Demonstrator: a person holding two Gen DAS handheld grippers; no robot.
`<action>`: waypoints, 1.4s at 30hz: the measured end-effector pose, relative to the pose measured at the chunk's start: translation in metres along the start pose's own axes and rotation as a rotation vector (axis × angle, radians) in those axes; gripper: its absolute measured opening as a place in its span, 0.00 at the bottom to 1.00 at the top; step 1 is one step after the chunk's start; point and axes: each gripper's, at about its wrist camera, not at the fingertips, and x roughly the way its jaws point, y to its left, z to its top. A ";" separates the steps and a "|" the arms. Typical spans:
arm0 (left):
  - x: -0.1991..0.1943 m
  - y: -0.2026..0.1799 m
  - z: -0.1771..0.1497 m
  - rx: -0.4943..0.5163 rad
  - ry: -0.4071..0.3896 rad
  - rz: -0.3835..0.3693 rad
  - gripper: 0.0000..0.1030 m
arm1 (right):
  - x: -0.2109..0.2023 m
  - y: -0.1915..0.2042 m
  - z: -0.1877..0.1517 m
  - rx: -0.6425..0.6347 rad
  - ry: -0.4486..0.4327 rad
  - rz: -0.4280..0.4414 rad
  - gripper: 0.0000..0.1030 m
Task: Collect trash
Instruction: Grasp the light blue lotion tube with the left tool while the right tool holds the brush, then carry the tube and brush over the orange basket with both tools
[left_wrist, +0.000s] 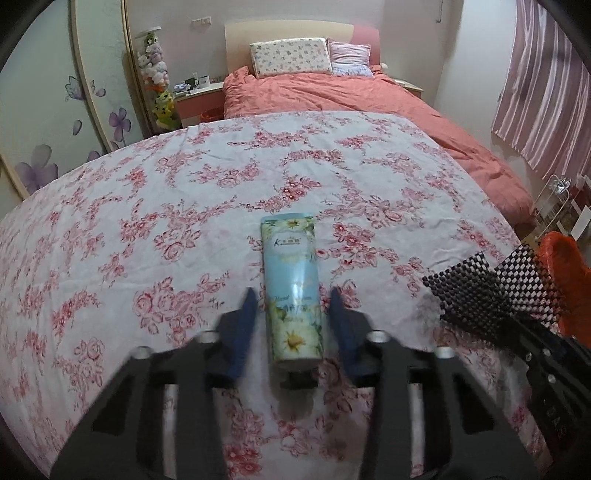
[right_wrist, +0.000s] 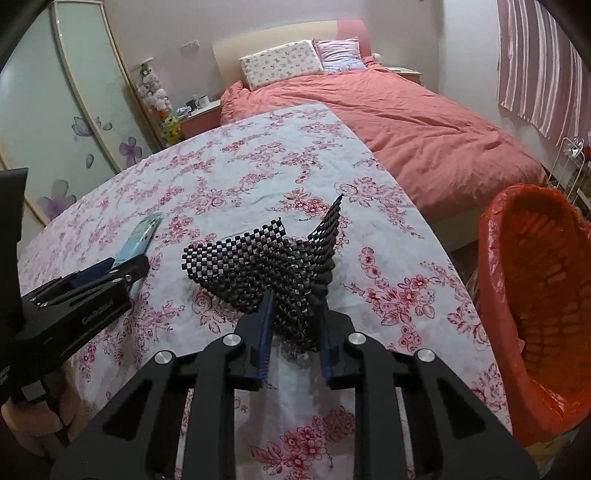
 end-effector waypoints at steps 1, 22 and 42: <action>-0.001 0.001 -0.001 -0.002 -0.001 -0.011 0.28 | -0.001 0.000 0.000 0.003 -0.003 0.003 0.11; -0.017 -0.010 -0.002 0.019 -0.005 -0.064 0.28 | -0.034 -0.021 0.005 0.090 -0.081 0.045 0.10; -0.025 -0.005 -0.022 0.020 -0.017 -0.033 0.25 | -0.039 -0.024 -0.002 0.106 -0.075 0.060 0.10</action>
